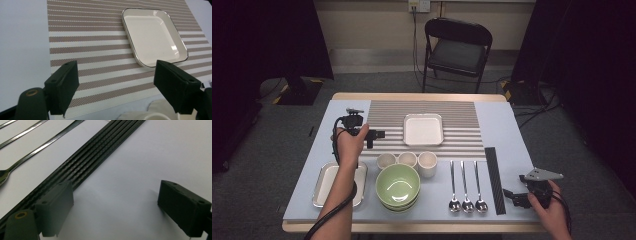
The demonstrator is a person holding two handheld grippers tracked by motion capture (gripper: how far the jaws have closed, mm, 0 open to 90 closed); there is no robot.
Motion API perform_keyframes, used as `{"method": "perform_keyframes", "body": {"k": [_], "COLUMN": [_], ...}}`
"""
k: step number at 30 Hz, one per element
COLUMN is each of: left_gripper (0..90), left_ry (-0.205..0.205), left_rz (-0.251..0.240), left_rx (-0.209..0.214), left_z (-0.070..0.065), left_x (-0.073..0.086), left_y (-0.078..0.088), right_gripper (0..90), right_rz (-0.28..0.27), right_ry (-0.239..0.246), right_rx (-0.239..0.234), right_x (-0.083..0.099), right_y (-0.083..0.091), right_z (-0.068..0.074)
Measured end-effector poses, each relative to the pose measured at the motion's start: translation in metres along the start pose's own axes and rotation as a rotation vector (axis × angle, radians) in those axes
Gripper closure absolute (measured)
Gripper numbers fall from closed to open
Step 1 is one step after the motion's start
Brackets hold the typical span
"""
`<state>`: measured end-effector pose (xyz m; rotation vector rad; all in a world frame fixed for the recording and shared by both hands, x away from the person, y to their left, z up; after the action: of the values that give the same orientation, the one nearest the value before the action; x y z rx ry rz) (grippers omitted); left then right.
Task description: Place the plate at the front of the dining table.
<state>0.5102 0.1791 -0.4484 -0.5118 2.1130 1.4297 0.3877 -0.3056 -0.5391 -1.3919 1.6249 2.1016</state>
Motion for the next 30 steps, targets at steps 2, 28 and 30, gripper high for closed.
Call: {"method": "perform_keyframes", "body": {"k": [2, 28, 30], "left_gripper": [19.8, 20.0, 20.0], "left_ry": [0.000, -0.002, 0.003], "left_rz": [-0.003, -0.013, -0.017], "left_rx": [-0.001, 0.013, 0.013], "left_z": [0.001, 0.011, 0.011], "left_x": [0.000, 0.015, 0.016], "left_y": [0.000, 0.015, 0.016], "right_gripper": [12.3, 12.3, 12.3], "right_rz": [0.000, 0.000, 0.000], "right_ry": [0.000, -0.001, -0.001], "right_rx": [0.000, -0.002, -0.002], "right_x": [0.000, 0.000, 0.000], "right_y": [0.000, 0.000, 0.000], "right_z": [0.000, 0.000, 0.000]}}
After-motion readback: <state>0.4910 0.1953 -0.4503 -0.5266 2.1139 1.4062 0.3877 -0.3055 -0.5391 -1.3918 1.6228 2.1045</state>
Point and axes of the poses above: each handheld gripper's, and its own axes: y roughly backward along the jaws, x roughly out of its underside, z roughly to its left, the point moved 9 cm from there along -y, roughly forward along the jaws
